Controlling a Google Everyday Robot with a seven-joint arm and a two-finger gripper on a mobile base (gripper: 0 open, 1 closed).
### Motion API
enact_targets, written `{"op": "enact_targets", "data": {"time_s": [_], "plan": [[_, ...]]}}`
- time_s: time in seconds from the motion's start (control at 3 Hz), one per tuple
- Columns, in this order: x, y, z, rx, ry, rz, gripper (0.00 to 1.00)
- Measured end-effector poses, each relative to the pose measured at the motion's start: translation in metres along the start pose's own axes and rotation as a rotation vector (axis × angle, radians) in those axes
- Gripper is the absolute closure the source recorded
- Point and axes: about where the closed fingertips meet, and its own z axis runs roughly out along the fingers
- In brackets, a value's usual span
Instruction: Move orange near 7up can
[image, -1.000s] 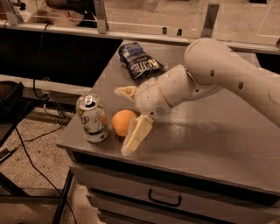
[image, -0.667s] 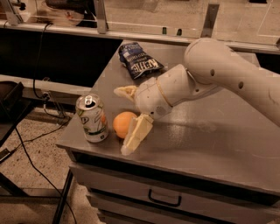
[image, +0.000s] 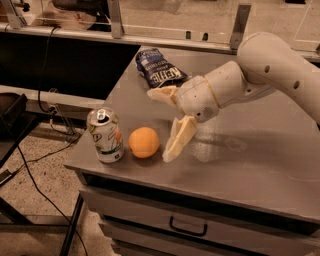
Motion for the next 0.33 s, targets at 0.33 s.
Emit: {"op": "enact_targets", "data": {"time_s": [0.33], "plan": [[0.0,0.0,0.0001,0.0,0.0,0.0,0.0]]}}
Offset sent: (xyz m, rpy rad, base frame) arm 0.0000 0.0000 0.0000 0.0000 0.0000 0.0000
